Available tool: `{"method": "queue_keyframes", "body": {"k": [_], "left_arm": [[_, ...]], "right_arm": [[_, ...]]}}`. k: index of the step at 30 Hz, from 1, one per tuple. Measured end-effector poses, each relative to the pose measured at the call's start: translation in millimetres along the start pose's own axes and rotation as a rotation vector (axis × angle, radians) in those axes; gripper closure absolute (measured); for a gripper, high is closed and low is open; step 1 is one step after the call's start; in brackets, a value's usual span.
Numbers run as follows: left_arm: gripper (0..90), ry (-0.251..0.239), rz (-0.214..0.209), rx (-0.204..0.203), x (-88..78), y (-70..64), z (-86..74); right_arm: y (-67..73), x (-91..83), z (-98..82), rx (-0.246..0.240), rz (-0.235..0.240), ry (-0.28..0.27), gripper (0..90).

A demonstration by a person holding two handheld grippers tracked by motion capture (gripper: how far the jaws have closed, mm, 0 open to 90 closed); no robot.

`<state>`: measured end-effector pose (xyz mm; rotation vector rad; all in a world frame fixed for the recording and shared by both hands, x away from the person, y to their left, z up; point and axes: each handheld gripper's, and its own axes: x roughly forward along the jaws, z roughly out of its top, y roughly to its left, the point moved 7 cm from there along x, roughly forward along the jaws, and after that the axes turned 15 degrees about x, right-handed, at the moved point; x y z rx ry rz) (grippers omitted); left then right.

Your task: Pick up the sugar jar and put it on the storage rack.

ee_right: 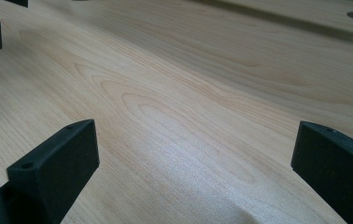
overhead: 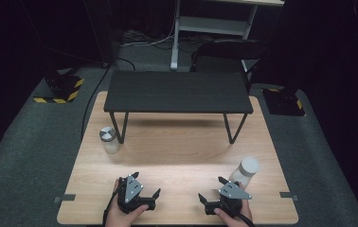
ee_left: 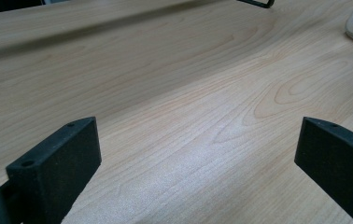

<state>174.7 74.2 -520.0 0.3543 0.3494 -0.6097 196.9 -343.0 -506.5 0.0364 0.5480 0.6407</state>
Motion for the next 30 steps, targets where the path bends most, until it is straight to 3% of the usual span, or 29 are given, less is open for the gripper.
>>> {"method": "queue_keyframes", "body": {"k": [4,11,15,24,30], "left_arm": [[0.5,0.008,-0.002,-0.018,0.3,-0.1,0.5],[0.5,0.017,-0.006,0.006,1.4,-1.1,2.1],[0.5,0.014,-0.005,-0.004,1.5,-1.1,1.9],[0.5,0.024,-0.008,-0.003,3.2,-0.4,3.3],[0.5,0.033,-0.007,-0.005,2.5,-0.6,3.6]], "right_arm": [[-0.8,-0.6,-0.6,0.005,0.004,-0.006,0.6],[-5.6,-3.1,-2.3,0.035,0.013,-0.027,0.6],[-5.8,-5.1,-3.4,0.038,0.000,-0.031,0.5],[-6.5,-4.3,-2.2,0.038,0.004,-0.020,0.5],[-2.6,-3.6,-1.5,0.019,-0.022,-0.009,0.6]]}}
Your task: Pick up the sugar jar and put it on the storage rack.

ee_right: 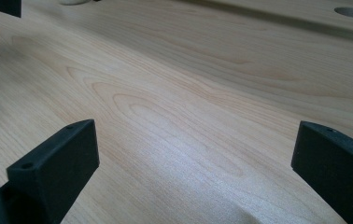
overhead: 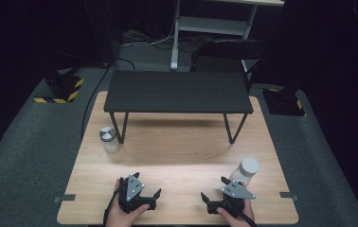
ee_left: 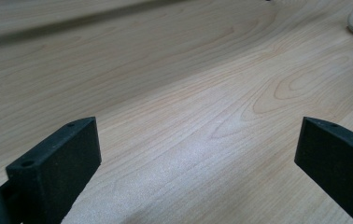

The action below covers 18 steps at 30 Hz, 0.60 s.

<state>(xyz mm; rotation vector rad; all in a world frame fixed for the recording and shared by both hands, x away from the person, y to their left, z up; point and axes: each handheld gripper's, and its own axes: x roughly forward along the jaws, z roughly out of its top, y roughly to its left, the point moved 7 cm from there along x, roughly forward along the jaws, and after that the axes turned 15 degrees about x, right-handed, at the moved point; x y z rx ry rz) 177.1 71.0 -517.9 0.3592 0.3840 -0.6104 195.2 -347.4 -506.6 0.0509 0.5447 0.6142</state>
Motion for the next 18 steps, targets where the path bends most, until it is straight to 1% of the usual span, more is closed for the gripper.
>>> {"method": "queue_keyframes", "body": {"k": [2,3,4,10,18], "left_arm": [[0.5,0.001,-0.002,-0.002,-0.9,0.8,-0.7],[0.5,0.003,0.000,-0.003,-1.3,1.2,-0.8],[0.5,0.003,0.008,-0.013,-2.5,4.0,-2.4],[0.5,0.001,0.019,-0.022,-5.8,8.4,-5.2],[0.5,-0.007,0.046,-0.039,-11.3,16.0,-6.4]], "right_arm": [[0.5,0.2,0.3,-0.004,-0.002,0.003,0.6],[2.0,0.9,0.7,-0.014,-0.007,0.009,0.6],[3.0,1.1,0.7,-0.020,-0.011,0.010,0.6],[3.6,1.7,1.2,-0.021,-0.013,0.016,0.6],[3.6,1.6,1.0,-0.020,-0.010,0.013,0.6]]}}
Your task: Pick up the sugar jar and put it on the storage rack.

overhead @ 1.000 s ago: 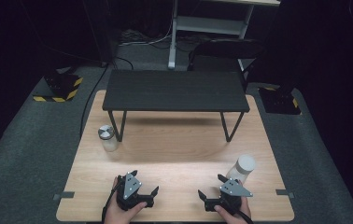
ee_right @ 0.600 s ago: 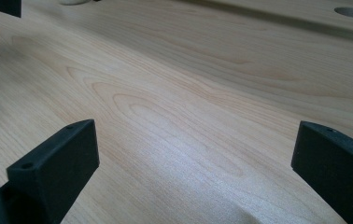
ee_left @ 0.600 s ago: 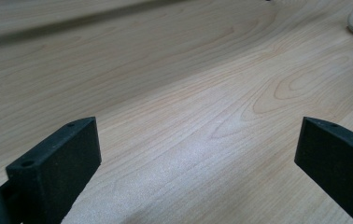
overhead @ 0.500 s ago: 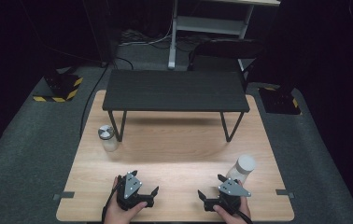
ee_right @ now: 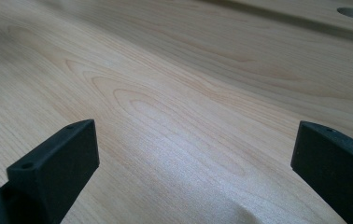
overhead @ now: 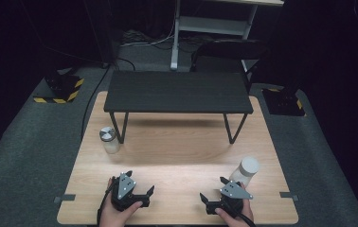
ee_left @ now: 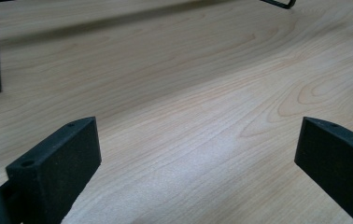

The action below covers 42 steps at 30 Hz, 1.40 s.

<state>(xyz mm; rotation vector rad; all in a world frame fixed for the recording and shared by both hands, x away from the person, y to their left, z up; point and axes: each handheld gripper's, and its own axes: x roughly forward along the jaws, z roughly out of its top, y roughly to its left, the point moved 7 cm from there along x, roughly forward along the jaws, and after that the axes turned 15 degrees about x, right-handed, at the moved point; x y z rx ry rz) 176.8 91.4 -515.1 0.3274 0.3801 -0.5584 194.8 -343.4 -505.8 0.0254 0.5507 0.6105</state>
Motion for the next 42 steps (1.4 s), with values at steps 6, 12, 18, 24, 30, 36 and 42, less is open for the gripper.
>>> {"method": "queue_keyframes", "body": {"k": [6,12,18,24,30,36,42], "left_arm": [[0.5,-0.002,0.018,-0.007,-2.6,4.3,-1.2],[0.5,-0.014,0.039,-0.022,-6.9,11.7,-2.4],[0.5,-0.026,0.061,-0.039,-12.1,20.0,-6.1],[0.5,-0.031,0.087,-0.057,-16.3,29.4,-8.7],[0.4,-0.047,0.114,-0.076,-20.5,38.9,-11.5],[0.4,-0.066,0.135,-0.085,-22.4,47.8,-12.8],[0.3,-0.066,0.158,-0.092,-22.9,56.1,-12.3]], "right_arm": [[0.1,-0.4,-0.6,-0.002,0.001,-0.004,0.6],[0.0,-0.8,-0.8,-0.001,0.002,-0.005,0.6],[-0.3,-0.6,-0.5,-0.002,0.006,-0.002,0.6],[-0.6,-0.5,-0.4,-0.001,0.008,-0.001,0.6],[0.4,-0.6,-0.7,-0.008,0.005,-0.003,0.6],[1.5,-0.2,-0.5,-0.016,0.002,0.000,0.6],[0.3,-0.2,-0.4,-0.009,0.007,0.000,0.6]]}}
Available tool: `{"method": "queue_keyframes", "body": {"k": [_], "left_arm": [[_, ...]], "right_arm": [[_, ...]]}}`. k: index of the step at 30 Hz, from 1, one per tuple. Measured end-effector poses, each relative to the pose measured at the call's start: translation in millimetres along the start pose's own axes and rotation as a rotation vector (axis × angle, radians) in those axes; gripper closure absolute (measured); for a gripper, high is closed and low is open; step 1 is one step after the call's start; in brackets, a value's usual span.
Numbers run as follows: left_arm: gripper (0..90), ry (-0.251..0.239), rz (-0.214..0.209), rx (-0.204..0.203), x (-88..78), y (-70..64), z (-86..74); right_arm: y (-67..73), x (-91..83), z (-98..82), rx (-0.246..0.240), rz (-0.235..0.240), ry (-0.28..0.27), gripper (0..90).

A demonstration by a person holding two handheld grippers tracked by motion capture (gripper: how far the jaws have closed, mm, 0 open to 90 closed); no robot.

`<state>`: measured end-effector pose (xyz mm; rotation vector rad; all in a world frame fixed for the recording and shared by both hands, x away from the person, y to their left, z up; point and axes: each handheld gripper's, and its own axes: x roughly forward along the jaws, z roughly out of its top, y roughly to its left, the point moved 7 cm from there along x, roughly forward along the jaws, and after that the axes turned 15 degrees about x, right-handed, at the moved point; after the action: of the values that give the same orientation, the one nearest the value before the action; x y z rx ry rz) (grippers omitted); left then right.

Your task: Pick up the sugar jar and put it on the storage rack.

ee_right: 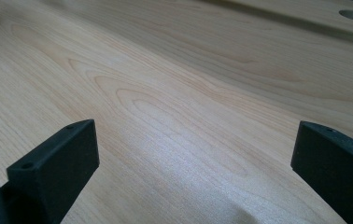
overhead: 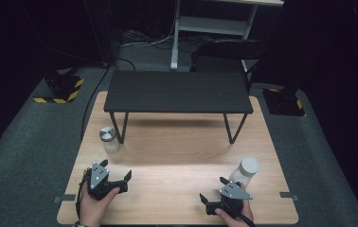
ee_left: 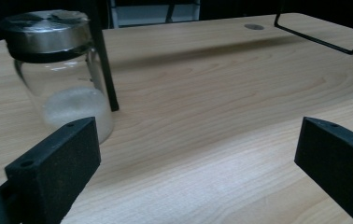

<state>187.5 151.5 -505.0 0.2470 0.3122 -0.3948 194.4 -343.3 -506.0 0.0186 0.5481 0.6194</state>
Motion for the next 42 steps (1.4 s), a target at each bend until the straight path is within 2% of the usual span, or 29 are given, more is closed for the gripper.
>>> {"method": "queue_keyframes", "body": {"k": [5,10,17,24,42], "left_arm": [[0.3,0.020,0.019,-0.025,2.9,10.0,-0.2],[0.3,0.031,0.040,-0.018,4.9,17.9,-2.2],[0.3,0.031,0.073,-0.023,7.2,33.4,-4.8],[0.3,0.018,0.087,-0.036,11.3,44.8,-3.6],[0.5,-0.001,0.112,-0.038,40.5,65.3,6.9]], "right_arm": [[-1.3,0.1,0.5,0.008,0.005,0.003,0.6],[-1.8,-0.1,0.2,0.012,0.005,-0.002,0.6],[-1.5,-0.1,0.1,0.013,0.002,-0.002,0.6],[-0.7,0.0,0.1,0.007,0.000,-0.001,0.6],[0.2,-0.4,-0.4,0.000,-0.002,-0.003,0.6]]}}
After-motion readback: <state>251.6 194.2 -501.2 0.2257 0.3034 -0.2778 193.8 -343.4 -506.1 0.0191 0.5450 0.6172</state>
